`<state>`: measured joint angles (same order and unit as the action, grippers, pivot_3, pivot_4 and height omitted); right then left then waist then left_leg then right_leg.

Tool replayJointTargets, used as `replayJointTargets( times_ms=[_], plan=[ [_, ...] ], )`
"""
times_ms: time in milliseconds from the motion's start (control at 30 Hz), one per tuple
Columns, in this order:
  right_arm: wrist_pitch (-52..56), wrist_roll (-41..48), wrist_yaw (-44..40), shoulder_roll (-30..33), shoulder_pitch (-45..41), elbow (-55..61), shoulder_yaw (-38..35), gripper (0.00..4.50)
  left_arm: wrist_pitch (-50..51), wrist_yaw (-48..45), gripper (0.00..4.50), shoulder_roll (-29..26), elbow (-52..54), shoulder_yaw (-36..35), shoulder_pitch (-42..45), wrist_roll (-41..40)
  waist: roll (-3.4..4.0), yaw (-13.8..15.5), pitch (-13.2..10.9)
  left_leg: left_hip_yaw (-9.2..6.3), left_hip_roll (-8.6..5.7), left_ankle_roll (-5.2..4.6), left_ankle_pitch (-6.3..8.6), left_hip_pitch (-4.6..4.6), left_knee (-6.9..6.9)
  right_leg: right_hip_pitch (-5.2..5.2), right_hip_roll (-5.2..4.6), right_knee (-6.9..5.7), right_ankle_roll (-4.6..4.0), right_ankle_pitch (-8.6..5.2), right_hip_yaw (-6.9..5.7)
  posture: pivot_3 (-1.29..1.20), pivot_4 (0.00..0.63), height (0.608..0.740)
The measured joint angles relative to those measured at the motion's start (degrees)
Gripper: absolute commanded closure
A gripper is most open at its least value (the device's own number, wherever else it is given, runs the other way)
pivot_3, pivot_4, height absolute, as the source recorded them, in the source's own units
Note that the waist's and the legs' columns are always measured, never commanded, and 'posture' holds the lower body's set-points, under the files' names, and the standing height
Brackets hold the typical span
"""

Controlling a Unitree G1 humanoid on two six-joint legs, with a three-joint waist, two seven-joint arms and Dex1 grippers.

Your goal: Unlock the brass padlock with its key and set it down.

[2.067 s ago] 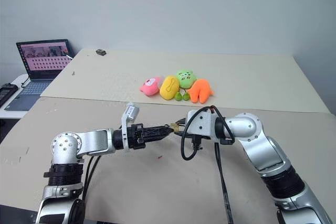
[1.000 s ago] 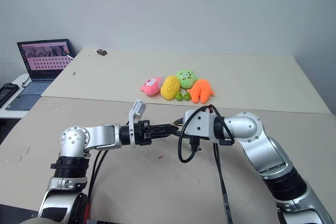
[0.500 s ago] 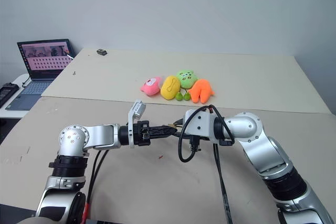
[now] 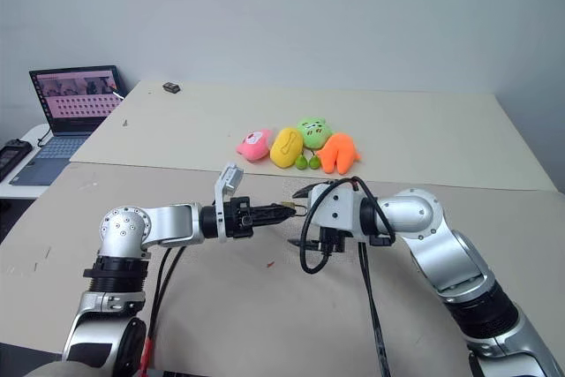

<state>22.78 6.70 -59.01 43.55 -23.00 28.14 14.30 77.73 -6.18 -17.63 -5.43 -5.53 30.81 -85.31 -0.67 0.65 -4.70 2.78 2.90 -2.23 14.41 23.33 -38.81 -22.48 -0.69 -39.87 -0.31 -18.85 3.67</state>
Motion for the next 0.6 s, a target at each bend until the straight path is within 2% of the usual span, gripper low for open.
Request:
replayJointTargets(
  times_ms=[133, 167, 200, 233, 333, 367, 500, 533, 567, 600],
  plan=[
    [2.79, 2.79, 0.24, 0.26, 0.86, 0.56, -2.52, 0.06, 0.0, -0.39, 4.43, 0.0, -0.05, -0.02, 0.14, 0.65, -0.01, -0.04, -0.01, -0.01, 0.0, 0.0, 0.0, 0.0, 0.01, 0.0, 0.0, 0.02, 0.0, 0.0, 0.01, 0.0, 0.15, 0.644],
    [3.58, 3.82, 0.44, 0.24, 0.86, 0.53, -3.54, 0.55, 0.01, -0.48, 4.43, 0.0, -0.09, -0.02, 0.25, 0.77, -0.01, -0.03, -0.02, -0.01, 0.0, 0.0, 0.0, 0.0, 0.01, 0.0, 0.0, 0.02, 0.0, 0.0, 0.01, 0.0, 0.15, 0.644],
    [4.12, 4.44, 0.59, 0.23, 0.84, 0.42, -4.48, 0.62, 0.02, -0.58, 4.43, 0.0, -0.13, -0.02, 0.34, 0.82, -0.01, -0.01, -0.03, -0.01, -0.01, 0.0, 0.0, 0.0, 0.01, 0.01, 0.0, 0.02, 0.0, 0.0, 0.0, 0.0, 0.15, 0.644],
    [4.69, 5.22, 0.76, 0.22, 0.82, 0.23, -5.43, 0.95, 0.03, -0.73, 4.43, 0.0, -0.15, -0.04, 0.44, 0.88, -0.01, -0.01, -0.03, -0.01, -0.01, 0.0, 0.0, -0.02, 0.01, 0.02, 0.0, 0.02, 0.0, 0.0, 0.0, 0.0, 0.15, 0.644],
    [5.14, 5.91, 1.68, 0.22, 0.43, -1.59, -6.59, 2.19, 0.08, -0.83, 4.43, 0.06, -0.34, -0.03, 0.9, 1.16, -0.01, -0.06, -0.04, -0.01, -0.01, 0.0, 0.0, -0.04, 0.01, 0.05, 0.0, 0.03, 0.0, 0.0, 0.01, 0.0, 0.15, 0.644],
    [5.14, 5.91, 1.81, 0.22, 0.33, -1.9, -6.64, 2.37, 0.1, -0.83, 4.43, 0.16, -0.36, -0.03, 1.02, 1.17, 0.0, -0.06, -0.04, -0.01, -0.02, 0.0, 0.0, -0.04, 0.01, 0.05, 0.0, 0.04, 0.0, 0.0, 0.01, 0.0, 0.15, 0.644],
    [4.99, 5.9, 2.26, 0.13, -0.29, -2.94, -6.63, 3.8, 0.5, -0.61, 4.43, 1.04, -0.37, -0.02, 1.48, 1.07, 0.03, -0.01, -0.05, -0.01, -0.02, 0.0, 0.0, -0.02, 0.02, 0.05, 0.01, 0.05, 0.0, 0.0, 0.0, 0.0, 0.15, 0.644],
    [4.89, 5.9, 2.33, 0.0, -0.29, -2.98, -6.62, 4.28, 0.68, -0.45, 4.43, 1.22, -0.35, -0.02, 1.57, 0.9, 0.03, -0.01, -0.05, -0.02, -0.01, 0.0, 0.0, -0.01, 0.02, 0.05, 0.01, 0.05, 0.0, 0.0, 0.0, 0.0, 0.15, 0.644],
    [4.82, 5.9, 2.38, -0.07, -0.29, -2.98, -6.61, 4.47, 0.83, -0.27, 4.43, 1.32, -0.35, -0.02, 1.64, 0.75, 0.03, -0.02, -0.05, -0.02, -0.01, -0.01, 0.0, 0.0, 0.02, 0.05, 0.01, 0.05, 0.0, 0.0, 0.01, 0.0, 0.15, 0.644],
    [4.63, 5.88, 2.49, -0.11, -0.29, -2.99, -6.58, 4.47, 1.06, 0.01, 4.43, 1.45, -0.33, -0.02, 1.77, 0.5, 0.03, -0.03, -0.05, -0.02, -0.01, -0.01, 0.0, 0.02, 0.03, 0.05, 0.01, 0.04, 0.0, 0.0, 0.01, 0.0, 0.15, 0.644]
  ],
)
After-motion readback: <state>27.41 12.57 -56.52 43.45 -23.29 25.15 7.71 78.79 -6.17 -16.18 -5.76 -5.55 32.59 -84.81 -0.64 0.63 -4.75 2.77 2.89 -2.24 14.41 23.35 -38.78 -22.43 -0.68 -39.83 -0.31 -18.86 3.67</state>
